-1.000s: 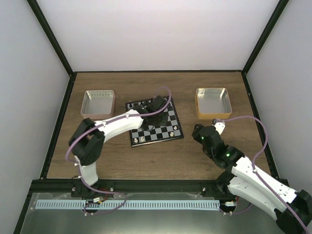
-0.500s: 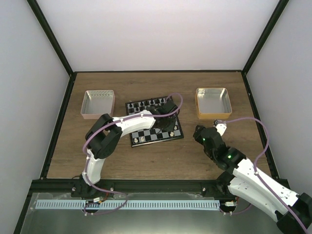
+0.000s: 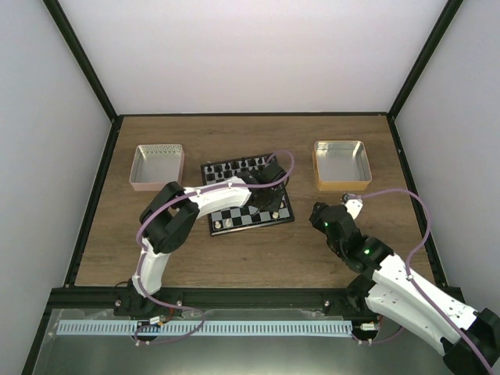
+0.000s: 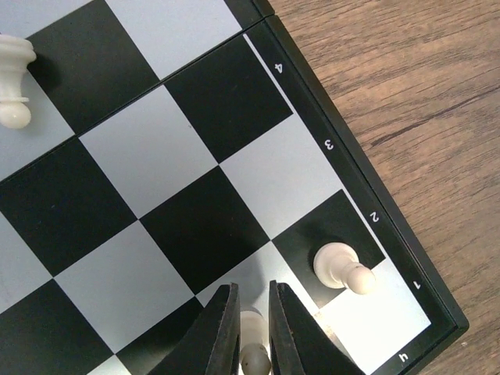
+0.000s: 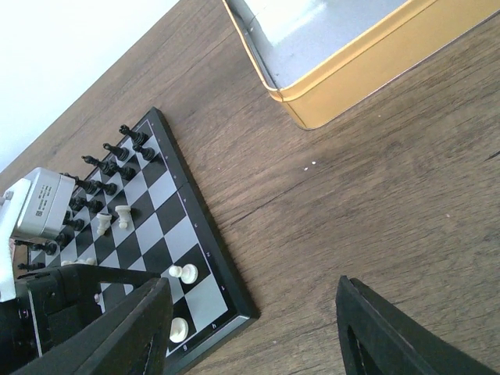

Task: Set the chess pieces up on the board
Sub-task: Place the chess piece on the chessboard.

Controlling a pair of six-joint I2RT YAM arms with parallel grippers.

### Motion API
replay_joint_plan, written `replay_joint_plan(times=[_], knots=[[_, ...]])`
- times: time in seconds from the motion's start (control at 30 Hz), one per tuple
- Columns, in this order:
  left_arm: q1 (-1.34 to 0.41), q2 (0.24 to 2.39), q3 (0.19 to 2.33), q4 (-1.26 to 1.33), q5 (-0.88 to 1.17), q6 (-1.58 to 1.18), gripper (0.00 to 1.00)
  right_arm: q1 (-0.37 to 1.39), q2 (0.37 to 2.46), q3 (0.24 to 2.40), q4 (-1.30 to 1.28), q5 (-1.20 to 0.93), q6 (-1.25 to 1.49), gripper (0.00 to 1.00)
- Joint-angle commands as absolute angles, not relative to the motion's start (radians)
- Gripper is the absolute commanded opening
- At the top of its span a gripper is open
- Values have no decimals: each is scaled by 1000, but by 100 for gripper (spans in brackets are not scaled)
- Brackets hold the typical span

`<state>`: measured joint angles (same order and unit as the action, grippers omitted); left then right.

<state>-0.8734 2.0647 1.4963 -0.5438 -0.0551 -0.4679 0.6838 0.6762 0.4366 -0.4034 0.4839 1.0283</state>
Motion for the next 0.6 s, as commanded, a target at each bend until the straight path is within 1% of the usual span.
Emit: replay_joint_plan(times=[0.0,0.27,0.37,0.57], knots=[[-879,2091,1519,-520,-55,-469,14,681,673,431,-404,516,1017,59],[-879,2085,1503,-488,-58,-475,13,681,669,431,-414,519,1017,59],[-879,2087,1499,-482,-54,-480,11,681,670,431,-414,520,1017,59],[-879,2083,1496,-480,-63,-480,13,681,670,431,-415,520,1017,59]])
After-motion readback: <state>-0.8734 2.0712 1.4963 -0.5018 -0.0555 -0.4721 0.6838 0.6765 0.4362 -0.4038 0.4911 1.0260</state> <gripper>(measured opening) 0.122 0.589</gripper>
